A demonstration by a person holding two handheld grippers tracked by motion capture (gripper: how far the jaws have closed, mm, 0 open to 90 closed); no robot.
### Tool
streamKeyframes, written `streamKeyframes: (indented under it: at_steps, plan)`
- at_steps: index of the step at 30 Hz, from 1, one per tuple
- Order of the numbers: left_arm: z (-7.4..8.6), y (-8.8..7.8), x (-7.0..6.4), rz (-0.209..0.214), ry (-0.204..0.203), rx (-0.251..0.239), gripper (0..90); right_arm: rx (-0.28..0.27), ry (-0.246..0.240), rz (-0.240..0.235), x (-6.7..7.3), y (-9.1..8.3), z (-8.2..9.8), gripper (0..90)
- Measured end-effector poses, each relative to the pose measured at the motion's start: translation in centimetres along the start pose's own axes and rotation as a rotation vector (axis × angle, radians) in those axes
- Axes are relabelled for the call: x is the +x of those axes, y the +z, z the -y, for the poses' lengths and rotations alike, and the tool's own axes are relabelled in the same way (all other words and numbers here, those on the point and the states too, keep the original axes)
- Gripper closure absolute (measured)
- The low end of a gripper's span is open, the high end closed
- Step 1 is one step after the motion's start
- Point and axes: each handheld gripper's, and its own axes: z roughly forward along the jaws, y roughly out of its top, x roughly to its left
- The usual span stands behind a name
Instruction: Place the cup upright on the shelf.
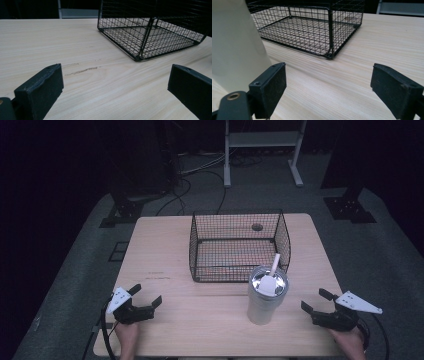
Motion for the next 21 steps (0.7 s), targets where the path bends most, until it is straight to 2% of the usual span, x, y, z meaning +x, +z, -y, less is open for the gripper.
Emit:
streamKeyframes:
  at_steps: [11, 14, 19, 21]
  plan:
    - [0.1, -0.1, -0.1, 0.007, 0.007, -0.005, 0.0, 0.009, -0.066, -0.053, 1.3, 0.1, -0.7, 12.5]
    - [0.1, -0.1, -0.1, 0.010, 0.007, -0.005, 0.0, 0.009, -0.103, -0.064, 1.8, -0.1, -1.1, 12.5]
    - [0.1, -0.2, -0.1, 0.012, 0.011, -0.008, 0.0, -0.013, -0.099, -0.090, 2.2, -0.7, -1.6, 12.5]
    - [0.1, -0.2, -0.1, 0.007, 0.007, -0.003, 0.0, -0.017, -0.080, -0.106, 2.3, -0.8, -1.5, 12.4]
